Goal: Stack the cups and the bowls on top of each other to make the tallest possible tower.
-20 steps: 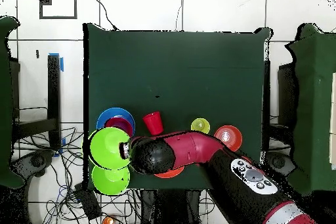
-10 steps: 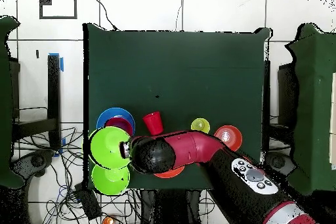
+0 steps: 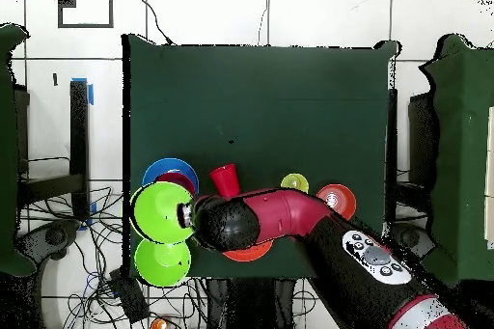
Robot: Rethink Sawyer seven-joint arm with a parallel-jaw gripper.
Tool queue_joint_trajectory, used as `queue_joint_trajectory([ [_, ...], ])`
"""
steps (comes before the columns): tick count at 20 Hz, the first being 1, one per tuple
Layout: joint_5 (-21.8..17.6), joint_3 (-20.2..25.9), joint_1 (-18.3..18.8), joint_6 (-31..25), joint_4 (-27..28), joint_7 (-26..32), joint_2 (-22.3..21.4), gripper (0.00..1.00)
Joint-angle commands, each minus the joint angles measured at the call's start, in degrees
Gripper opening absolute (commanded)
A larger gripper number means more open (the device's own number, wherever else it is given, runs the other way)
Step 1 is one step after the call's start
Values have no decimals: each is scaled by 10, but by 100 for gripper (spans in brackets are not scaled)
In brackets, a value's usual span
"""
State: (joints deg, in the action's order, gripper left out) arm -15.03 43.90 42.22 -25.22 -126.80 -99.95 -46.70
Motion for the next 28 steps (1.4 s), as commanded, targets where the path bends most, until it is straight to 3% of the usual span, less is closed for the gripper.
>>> queue_joint_trajectory([
  [1, -33, 1, -1, -17, 31, 15, 20, 0],
  [14, -33, -2, -1, -21, 26, 12, 14, 0],
  [15, -32, -4, -1, -23, 26, 11, 13, 100],
  [28, -41, -8, -5, -16, 34, 12, 15, 100],
])
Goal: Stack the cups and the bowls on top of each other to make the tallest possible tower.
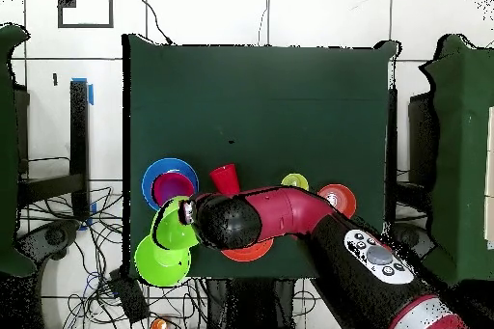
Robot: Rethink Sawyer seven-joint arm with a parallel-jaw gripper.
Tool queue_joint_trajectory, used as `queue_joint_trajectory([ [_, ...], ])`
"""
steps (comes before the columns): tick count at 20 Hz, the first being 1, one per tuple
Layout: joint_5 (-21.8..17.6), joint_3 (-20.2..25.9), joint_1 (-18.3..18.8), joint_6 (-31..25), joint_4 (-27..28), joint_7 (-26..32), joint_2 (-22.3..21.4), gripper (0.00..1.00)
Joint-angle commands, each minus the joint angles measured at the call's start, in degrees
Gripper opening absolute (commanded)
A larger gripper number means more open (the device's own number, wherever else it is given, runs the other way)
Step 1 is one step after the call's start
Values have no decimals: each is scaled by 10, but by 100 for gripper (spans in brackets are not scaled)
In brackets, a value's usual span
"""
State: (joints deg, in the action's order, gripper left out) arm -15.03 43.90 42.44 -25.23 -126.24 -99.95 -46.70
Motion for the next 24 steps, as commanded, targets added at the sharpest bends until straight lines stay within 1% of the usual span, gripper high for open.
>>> queue_joint_trajectory([
  [1, -40, -6, -5, -16, 26, 13, 12, 100],
  [4, -35, 0, -2, -18, 19, 12, 4, 100],
  [13, -33, -2, -6, -14, 22, 8, 8, 100],
  [14, -30, -3, -6, -19, 21, 6, 8, 0],
  [24, -21, -5, -11, -26, 22, -3, 9, 0],
])
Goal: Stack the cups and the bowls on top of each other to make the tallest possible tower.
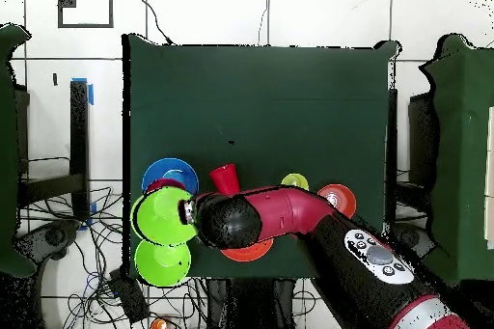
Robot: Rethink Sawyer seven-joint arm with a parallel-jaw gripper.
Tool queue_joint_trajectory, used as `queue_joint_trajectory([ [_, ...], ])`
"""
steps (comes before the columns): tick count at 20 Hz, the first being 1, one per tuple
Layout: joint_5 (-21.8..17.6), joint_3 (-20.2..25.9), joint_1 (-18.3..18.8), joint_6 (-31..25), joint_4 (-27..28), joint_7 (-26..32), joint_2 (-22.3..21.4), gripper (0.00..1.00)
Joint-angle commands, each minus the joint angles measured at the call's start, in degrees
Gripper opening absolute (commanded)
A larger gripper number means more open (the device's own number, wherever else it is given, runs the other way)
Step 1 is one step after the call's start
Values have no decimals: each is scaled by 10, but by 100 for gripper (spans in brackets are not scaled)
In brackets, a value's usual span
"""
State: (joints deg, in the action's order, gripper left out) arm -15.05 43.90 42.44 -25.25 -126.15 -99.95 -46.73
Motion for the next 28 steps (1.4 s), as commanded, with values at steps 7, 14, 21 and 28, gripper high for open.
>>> queue_joint_trajectory([
  [7, -15, -11, -29, -19, 28, -21, 1, 0],
  [14, -9, -25, -58, -24, 35, -41, -16, 0],
  [21, -3, -45, -80, -33, 48, -45, -12, 100],
  [28, 2, -57, -89, -46, 56, -46, -12, 100],
])
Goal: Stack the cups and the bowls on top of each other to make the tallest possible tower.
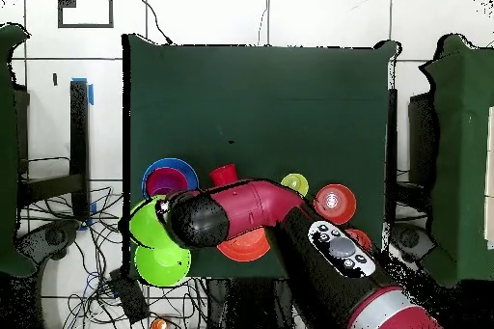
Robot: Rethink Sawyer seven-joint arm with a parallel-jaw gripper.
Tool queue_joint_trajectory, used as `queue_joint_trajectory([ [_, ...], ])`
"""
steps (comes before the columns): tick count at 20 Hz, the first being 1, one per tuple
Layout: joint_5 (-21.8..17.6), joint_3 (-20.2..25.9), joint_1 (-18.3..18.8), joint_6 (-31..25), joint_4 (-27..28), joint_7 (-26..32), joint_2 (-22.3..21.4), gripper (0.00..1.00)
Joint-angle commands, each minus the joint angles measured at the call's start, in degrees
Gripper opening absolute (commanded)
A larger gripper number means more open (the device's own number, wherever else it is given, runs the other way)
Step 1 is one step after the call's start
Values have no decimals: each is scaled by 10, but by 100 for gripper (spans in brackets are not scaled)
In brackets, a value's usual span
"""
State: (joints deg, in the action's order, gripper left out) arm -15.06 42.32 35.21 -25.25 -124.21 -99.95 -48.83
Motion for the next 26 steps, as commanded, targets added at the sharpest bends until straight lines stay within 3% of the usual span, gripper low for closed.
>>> queue_joint_trajectory([
  [1, 2, -42, -17, -47, 37, -45, 10, 100],
  [18, -4, -35, -4, -38, 39, -28, 9, 100],
  [19, -1, -35, -3, -43, 38, -29, 9, 0],
  [26, 7, -38, -7, -55, 42, -35, 10, 0],
])
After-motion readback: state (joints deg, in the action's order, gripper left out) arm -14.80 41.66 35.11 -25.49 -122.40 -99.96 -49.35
